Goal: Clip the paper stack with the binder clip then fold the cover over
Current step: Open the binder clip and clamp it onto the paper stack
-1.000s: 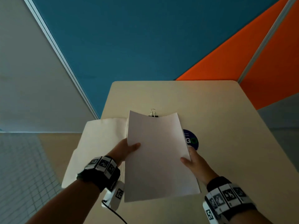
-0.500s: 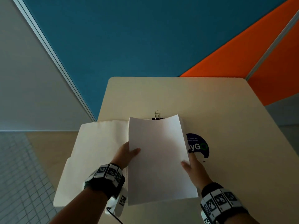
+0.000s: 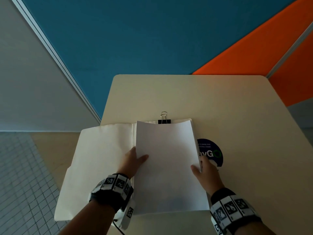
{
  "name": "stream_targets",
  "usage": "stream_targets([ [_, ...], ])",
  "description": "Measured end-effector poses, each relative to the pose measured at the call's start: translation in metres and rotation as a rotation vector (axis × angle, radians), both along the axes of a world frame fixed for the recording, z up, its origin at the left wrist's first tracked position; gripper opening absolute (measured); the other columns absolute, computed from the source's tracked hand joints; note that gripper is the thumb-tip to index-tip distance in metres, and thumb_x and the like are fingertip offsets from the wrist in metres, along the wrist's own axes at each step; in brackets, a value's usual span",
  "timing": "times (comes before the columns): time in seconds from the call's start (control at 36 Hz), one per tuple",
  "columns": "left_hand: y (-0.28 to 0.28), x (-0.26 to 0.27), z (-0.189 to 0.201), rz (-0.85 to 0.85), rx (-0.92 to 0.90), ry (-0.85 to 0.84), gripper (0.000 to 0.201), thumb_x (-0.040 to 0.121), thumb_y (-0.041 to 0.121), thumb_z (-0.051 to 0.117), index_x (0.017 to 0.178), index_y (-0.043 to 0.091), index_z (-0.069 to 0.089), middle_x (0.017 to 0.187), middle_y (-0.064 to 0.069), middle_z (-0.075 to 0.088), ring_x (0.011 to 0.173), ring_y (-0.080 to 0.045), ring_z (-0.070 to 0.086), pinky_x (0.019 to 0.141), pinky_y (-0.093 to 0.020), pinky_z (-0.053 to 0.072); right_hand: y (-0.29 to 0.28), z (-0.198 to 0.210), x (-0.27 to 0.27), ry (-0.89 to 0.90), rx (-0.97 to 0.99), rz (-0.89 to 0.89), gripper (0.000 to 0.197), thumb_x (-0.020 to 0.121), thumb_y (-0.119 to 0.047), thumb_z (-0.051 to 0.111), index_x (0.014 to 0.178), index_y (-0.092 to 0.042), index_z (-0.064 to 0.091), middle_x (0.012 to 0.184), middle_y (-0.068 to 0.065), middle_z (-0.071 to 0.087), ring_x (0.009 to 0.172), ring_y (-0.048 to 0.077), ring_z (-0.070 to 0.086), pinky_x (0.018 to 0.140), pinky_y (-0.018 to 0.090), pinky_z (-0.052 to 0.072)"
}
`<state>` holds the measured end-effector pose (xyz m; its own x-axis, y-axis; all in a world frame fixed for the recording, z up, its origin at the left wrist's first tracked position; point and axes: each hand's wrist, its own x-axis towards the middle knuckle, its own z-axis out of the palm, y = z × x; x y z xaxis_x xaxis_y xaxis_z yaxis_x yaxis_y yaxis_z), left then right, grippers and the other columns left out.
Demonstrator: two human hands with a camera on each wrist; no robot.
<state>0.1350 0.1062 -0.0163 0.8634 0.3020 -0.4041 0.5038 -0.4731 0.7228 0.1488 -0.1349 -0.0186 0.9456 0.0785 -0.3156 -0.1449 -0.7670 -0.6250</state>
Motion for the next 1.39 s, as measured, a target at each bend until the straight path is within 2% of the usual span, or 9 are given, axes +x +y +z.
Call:
stream_targets([
  [0.22, 0.023, 0.016, 0.024, -0.169, 0.319, 0.06, 0.059, 0.077, 0.026, 0.068, 0.121, 0.002, 0.037, 0.108, -0.02, 0.063, 0.099, -0.032, 0.06, 0.08, -0.034, 0.045, 0.001, 0.001, 0.008, 0.079, -0.061, 0.009, 0.039, 0.084, -0.02, 0.059, 0.112, 0.003, 0.045, 0.106, 0.025, 0.062, 0.098, 0.034, 0.059, 0.071, 0.025, 0.034],
  [0.36, 0.05, 0.06, 0.072, -0.246, 0.466, -0.088, 0.041, 0.081, 0.026, 0.063, 0.113, 0.004, 0.05, 0.107, -0.017, 0.066, 0.092, -0.029, 0.061, 0.079, -0.032, 0.043, 0.001, 0.003, 0.006, 0.076, -0.066, 0.007, 0.037, 0.085, -0.02, 0.057, 0.114, 0.001, 0.045, 0.106, 0.021, 0.063, 0.097, 0.031, 0.059, 0.07, 0.025, 0.036],
  [0.47, 0.045, 0.106, 0.088, -0.337, 0.457, -0.154, 0.034, 0.084, 0.026, 0.059, 0.113, 0.009, 0.052, 0.104, -0.011, 0.07, 0.079, -0.018, 0.054, 0.073, -0.025, 0.038, 0.0, 0.004, 0.003, 0.056, -0.057, 0.01, 0.034, 0.086, -0.021, 0.056, 0.112, -0.002, 0.045, 0.106, 0.018, 0.063, 0.098, 0.029, 0.059, 0.071, 0.024, 0.036],
  [0.67, -0.001, 0.159, 0.06, -0.465, 0.352, -0.024, 0.042, 0.087, 0.035, 0.052, 0.122, 0.012, 0.048, 0.119, -0.01, 0.063, 0.111, -0.025, 0.055, 0.093, -0.029, 0.038, 0.0, 0.0, 0.0, 0.034, -0.079, 0.032, 0.037, 0.087, -0.024, 0.054, 0.117, -0.005, 0.043, 0.11, 0.016, 0.064, 0.1, 0.027, 0.06, 0.072, 0.023, 0.036],
  [0.81, -0.024, 0.176, 0.047, -0.492, 0.308, 0.15, 0.046, 0.094, 0.034, 0.037, 0.118, -0.002, 0.053, 0.126, -0.022, 0.055, 0.121, -0.032, 0.048, 0.095, -0.034, 0.037, 0.002, -0.001, 0.002, 0.028, -0.082, 0.032, 0.039, 0.087, -0.024, 0.054, 0.119, -0.006, 0.043, 0.113, 0.014, 0.064, 0.103, 0.025, 0.061, 0.077, 0.024, 0.042],
  [0.89, -0.026, 0.183, 0.044, -0.455, 0.207, 0.164, 0.041, 0.095, 0.027, 0.037, 0.11, -0.004, 0.058, 0.112, -0.027, 0.057, 0.114, -0.037, 0.052, 0.067, -0.027, 0.039, 0.002, -0.001, 0.003, 0.031, -0.068, 0.031, 0.041, 0.088, -0.025, 0.052, 0.122, -0.007, 0.041, 0.118, 0.012, 0.062, 0.106, 0.022, 0.059, 0.075, 0.018, 0.037],
  [1.0, -0.022, 0.188, 0.04, -0.432, 0.111, 0.183, 0.034, 0.093, 0.027, 0.043, 0.1, -0.001, 0.062, 0.105, -0.018, 0.065, 0.095, -0.023, 0.055, 0.086, -0.037, 0.05, 0.002, 0.0, 0.001, 0.035, -0.049, 0.019, 0.043, 0.088, -0.025, 0.052, 0.126, -0.008, 0.039, 0.124, 0.013, 0.059, 0.11, 0.022, 0.058, 0.083, 0.021, 0.042],
  [1.11, -0.02, 0.191, 0.035, -0.403, 0.028, 0.19, 0.033, 0.09, 0.029, 0.048, 0.061, 0.012, 0.051, 0.074, -0.001, 0.06, 0.088, -0.017, 0.055, 0.069, -0.023, 0.048, 0.001, -0.001, 0.001, 0.051, -0.033, 0.006, 0.044, 0.088, -0.025, 0.052, 0.126, -0.008, 0.038, 0.126, 0.012, 0.058, 0.112, 0.022, 0.057, 0.088, 0.025, 0.044],
  [1.39, -0.01, 0.196, 0.022, -0.382, 0.048, 0.119, 0.041, 0.077, 0.039, 0.066, 0.092, 0.001, 0.071, 0.073, -0.004, 0.064, 0.065, -0.011, 0.058, 0.069, -0.018, 0.048, -0.005, -0.008, -0.002, 0.019, 0.032, 0.012, 0.035, 0.084, -0.016, 0.058, 0.114, -0.003, 0.046, 0.102, 0.009, 0.062, 0.094, 0.021, 0.061, 0.073, 0.021, 0.037],
])
